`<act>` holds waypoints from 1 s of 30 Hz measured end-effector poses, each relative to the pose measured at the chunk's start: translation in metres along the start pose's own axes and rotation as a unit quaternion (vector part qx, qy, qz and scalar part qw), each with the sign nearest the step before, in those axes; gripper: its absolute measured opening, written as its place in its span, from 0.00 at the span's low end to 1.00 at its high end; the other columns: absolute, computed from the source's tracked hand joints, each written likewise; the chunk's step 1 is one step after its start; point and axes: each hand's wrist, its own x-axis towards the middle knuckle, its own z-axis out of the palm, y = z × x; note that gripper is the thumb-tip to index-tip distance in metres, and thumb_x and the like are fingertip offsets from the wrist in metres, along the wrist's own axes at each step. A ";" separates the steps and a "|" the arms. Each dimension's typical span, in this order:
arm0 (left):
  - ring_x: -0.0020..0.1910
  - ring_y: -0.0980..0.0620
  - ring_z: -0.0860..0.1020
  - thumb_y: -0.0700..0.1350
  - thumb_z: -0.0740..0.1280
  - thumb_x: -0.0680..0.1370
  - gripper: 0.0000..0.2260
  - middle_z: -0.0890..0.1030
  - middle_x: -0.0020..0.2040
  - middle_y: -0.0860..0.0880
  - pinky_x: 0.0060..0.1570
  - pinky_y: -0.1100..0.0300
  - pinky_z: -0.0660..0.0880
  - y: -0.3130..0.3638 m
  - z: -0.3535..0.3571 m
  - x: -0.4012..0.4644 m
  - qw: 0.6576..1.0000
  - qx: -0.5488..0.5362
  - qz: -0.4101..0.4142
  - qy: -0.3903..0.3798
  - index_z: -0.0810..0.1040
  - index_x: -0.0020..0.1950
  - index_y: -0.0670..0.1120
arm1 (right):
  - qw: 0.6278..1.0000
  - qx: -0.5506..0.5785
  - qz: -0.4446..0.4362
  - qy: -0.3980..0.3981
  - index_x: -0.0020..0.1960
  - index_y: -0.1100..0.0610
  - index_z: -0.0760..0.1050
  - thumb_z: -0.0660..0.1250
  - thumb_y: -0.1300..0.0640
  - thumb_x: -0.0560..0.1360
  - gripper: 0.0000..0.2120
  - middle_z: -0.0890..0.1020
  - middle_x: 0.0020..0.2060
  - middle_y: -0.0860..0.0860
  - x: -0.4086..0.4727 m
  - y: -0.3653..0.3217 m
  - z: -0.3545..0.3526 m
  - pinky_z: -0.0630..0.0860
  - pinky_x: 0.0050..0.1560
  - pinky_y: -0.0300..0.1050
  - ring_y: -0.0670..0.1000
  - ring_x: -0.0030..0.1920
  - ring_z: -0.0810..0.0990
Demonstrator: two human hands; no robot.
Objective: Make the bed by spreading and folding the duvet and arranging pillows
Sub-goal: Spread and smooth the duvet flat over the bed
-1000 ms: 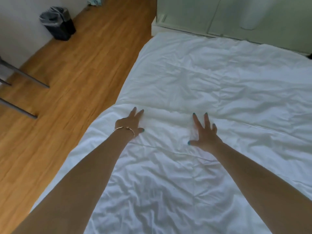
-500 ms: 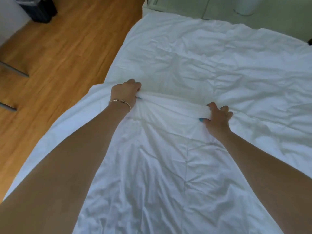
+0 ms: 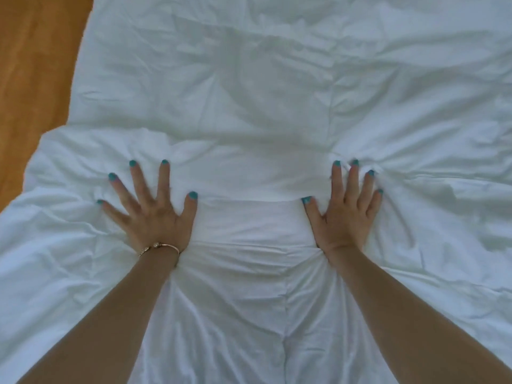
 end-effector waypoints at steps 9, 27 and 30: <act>0.76 0.35 0.45 0.64 0.43 0.77 0.30 0.48 0.79 0.45 0.69 0.31 0.42 0.005 0.012 0.012 1.000 0.003 -0.007 0.012 0.44 0.78 0.59 | 0.999 0.022 0.007 0.026 0.78 0.46 0.49 0.49 0.31 0.72 0.39 0.55 0.78 0.53 0.001 0.001 0.010 0.42 0.74 0.58 0.62 0.77 0.51; 0.76 0.34 0.51 0.66 0.41 0.77 0.31 0.54 0.78 0.44 0.69 0.31 0.47 0.003 0.011 0.013 0.999 0.016 -0.005 0.031 0.50 0.78 0.57 | 0.999 0.015 -0.013 0.048 0.78 0.52 0.52 0.40 0.33 0.76 0.37 0.60 0.76 0.58 0.007 0.005 0.038 0.48 0.74 0.63 0.64 0.76 0.54; 0.75 0.34 0.52 0.66 0.41 0.77 0.30 0.56 0.78 0.43 0.69 0.31 0.48 0.001 0.014 0.014 1.000 0.020 0.000 0.024 0.51 0.78 0.57 | 0.998 0.005 -0.010 0.061 0.78 0.53 0.54 0.40 0.33 0.76 0.37 0.61 0.75 0.58 0.006 0.005 0.039 0.48 0.74 0.61 0.63 0.75 0.54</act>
